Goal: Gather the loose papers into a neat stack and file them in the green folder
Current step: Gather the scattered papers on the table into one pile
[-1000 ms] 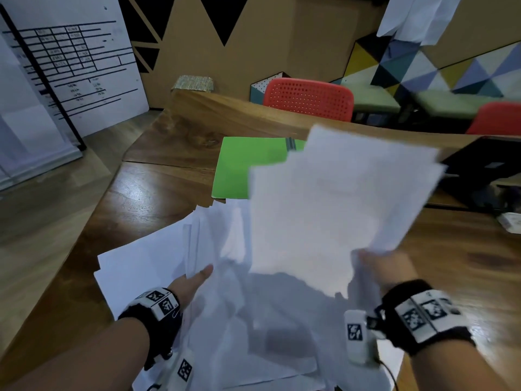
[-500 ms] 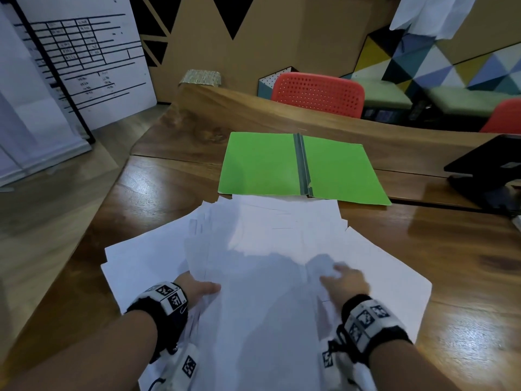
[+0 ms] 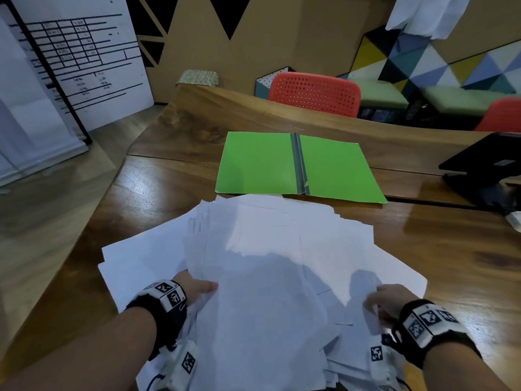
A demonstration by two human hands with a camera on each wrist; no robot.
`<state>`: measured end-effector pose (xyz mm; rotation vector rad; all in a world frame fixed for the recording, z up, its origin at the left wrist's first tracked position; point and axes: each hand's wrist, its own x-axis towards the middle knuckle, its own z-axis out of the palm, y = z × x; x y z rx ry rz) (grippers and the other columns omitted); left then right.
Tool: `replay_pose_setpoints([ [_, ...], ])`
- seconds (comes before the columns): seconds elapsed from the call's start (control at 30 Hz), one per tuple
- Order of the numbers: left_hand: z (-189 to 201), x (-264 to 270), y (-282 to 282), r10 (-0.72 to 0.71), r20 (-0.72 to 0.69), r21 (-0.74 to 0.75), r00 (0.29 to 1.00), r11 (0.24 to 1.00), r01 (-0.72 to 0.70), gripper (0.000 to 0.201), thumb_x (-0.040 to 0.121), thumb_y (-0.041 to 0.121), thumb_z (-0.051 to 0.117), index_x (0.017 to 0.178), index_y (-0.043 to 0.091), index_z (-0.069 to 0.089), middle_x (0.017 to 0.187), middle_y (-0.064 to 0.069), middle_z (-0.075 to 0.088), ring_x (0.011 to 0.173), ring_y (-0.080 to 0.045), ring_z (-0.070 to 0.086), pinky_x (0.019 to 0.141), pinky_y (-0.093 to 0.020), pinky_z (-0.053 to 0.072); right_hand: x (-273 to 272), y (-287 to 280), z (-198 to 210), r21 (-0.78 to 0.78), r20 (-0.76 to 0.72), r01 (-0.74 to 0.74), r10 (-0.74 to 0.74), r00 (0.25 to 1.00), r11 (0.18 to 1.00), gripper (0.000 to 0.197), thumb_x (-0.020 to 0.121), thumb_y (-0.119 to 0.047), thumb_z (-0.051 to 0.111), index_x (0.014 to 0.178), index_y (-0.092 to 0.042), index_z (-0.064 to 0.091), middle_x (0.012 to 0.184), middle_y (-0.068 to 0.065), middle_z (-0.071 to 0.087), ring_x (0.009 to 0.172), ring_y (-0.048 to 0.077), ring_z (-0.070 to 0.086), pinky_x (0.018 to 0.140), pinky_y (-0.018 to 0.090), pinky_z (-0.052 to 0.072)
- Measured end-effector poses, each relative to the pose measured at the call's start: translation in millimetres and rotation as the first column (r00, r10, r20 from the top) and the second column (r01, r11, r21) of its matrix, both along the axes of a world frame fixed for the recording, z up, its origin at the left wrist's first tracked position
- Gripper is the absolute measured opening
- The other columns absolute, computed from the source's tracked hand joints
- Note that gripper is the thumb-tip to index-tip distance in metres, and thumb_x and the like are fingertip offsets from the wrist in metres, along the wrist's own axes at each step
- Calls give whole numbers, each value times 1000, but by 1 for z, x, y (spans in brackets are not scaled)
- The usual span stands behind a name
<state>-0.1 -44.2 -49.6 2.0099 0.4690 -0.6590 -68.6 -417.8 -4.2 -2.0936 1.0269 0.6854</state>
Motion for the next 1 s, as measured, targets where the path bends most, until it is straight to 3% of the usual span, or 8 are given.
replay_pose_setpoints([
  [0.1,1,-1,-1,4,6,-3,1000,1000,-4,42,77,7,70,116,-4,59,122,-22,62,114,-35,57,88,-30,39,-1,8,-12,52,166,144,-151,974,988,26,74,-20,73,91,-4,63,80,17,65,71,31,63,66,39,55],
  [0.2,1,-2,-2,6,11,-3,1000,1000,-6,42,77,7,70,116,-4,59,122,-22,62,114,-35,57,89,-31,41,-4,12,-15,80,217,283,-294,931,956,37,75,-15,72,108,-2,61,104,20,65,95,38,62,89,47,51],
  [0.3,1,-1,-2,-2,8,15,1000,1000,2,42,77,11,71,115,-3,60,119,-19,63,114,-34,57,88,-30,40,-6,3,-14,21,291,318,-310,905,948,35,77,-7,66,110,1,59,99,19,61,93,36,59,85,40,49],
  [0.43,2,0,-2,6,-1,26,1000,1000,-6,43,76,13,73,114,-2,60,118,-18,64,113,-34,58,88,-31,41,-6,10,-11,167,293,278,-317,902,946,43,73,-15,75,110,-1,58,104,18,62,99,37,59,91,44,48],
  [0.6,2,-2,-1,1,-8,26,1000,1000,0,43,76,15,73,113,0,61,118,-19,65,110,-33,59,86,-30,41,1,15,2,-182,233,152,-108,966,971,31,84,-12,56,111,2,60,109,20,63,105,35,59,91,37,47],
  [0.73,3,-3,-2,5,-1,23,1000,1000,-5,42,76,12,72,114,-1,60,118,-21,64,110,-34,59,89,-33,43,-4,-7,22,-221,345,283,-196,918,933,30,84,-6,55,109,10,58,97,23,60,90,37,57,84,40,46],
  [0.83,4,-3,-2,18,-2,22,1000,1000,-18,46,76,12,73,117,-2,57,120,-21,63,112,-35,58,92,-34,43,-7,-15,50,-186,512,434,-290,809,882,27,87,-5,52,110,8,57,93,21,55,89,37,56,76,35,38],
  [1.0,1,-1,0,-19,-24,24,1000,1000,19,47,70,16,76,112,4,60,108,-16,66,98,-29,59,85,-31,42,5,-20,106,120,779,580,-439,448,806,35,85,-9,56,120,-3,56,112,20,61,107,33,59,81,32,39],
])
